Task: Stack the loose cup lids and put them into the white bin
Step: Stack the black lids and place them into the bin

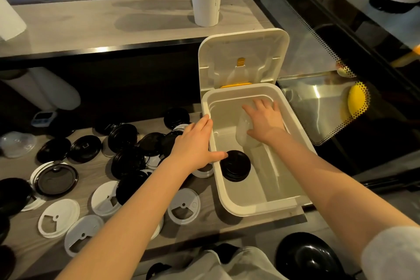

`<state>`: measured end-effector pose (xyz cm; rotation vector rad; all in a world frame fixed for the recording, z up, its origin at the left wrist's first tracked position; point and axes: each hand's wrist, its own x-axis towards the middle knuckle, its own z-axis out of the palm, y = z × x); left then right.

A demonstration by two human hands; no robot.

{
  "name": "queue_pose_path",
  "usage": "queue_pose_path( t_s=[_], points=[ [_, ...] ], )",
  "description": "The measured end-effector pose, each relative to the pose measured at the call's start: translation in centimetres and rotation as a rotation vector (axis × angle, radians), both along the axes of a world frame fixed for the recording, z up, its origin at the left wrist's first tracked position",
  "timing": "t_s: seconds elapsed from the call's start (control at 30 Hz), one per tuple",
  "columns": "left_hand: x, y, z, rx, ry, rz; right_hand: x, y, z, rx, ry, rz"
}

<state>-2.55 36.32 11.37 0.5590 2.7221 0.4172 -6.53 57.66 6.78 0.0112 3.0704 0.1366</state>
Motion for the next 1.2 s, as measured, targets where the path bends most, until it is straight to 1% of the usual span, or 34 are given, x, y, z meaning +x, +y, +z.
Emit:
queue_pose_path(
  t_s=[0.07, 0.17, 0.23, 0.27, 0.33, 0.4, 0.43, 0.47, 0.53, 0.57, 0.6, 0.73, 0.8, 0.9, 1.0, 1.2],
  points=[
    [0.0, 0.1, 0.2, -0.015, 0.002, -0.004, 0.0, -0.5, 0.0, 0.040, -0.001, 0.021],
    [0.0, 0.0, 0.3, -0.030, 0.010, -0.008, 0.4, -1.1, 0.0, 0.033, -0.024, 0.018],
    [0.0, 0.0, 0.4, -0.040, 0.007, -0.010, 1.2, -1.4, 0.1, 0.039, 0.003, 0.053],
    [0.0, 0.0, 0.4, -0.047, 0.012, -0.018, 1.8, -1.7, 0.4, 0.005, 0.040, 0.103],
    [0.1, -0.1, 0.5, -0.063, 0.040, -0.058, 3.1, -2.5, 0.8, -0.136, 0.081, 0.243],
    [0.3, -0.4, 0.7, -0.063, 0.061, -0.098, 4.2, -3.3, 0.6, -0.225, -0.011, 0.396],
    [0.3, -0.6, 0.9, -0.059, 0.070, -0.107, 4.5, -3.5, 0.2, -0.221, -0.093, 0.455],
    [0.3, -0.8, 1.0, -0.060, 0.079, -0.113, 4.7, -3.5, -0.3, -0.185, -0.195, 0.484],
    [0.4, -1.3, 1.3, -0.068, 0.086, -0.116, 4.7, -3.3, -1.8, -0.039, -0.413, 0.469],
    [0.4, -1.4, 1.5, -0.068, 0.078, -0.114, 4.8, -3.2, -2.4, 0.040, -0.481, 0.469],
    [0.5, -1.3, 1.6, -0.072, 0.067, -0.113, 4.9, -3.2, -3.0, 0.106, -0.509, 0.485],
    [0.6, -0.9, 1.8, -0.105, 0.045, -0.110, 4.8, -4.2, -4.5, 0.260, -0.459, 0.600],
    [0.5, -0.9, 1.8, -0.114, 0.036, -0.100, 4.2, -4.6, -5.0, 0.284, -0.429, 0.591],
    [0.6, -0.8, 1.7, -0.115, 0.020, -0.082, 3.2, -4.4, -5.4, 0.273, -0.350, 0.526],
    [0.6, -0.8, 1.8, -0.119, 0.018, -0.079, 2.4, -4.1, -5.5, 0.275, -0.284, 0.526],
    [0.6, -0.8, 1.8, -0.123, 0.006, -0.082, 1.3, -4.9, -5.5, 0.151, -0.313, 0.403]
  ],
)
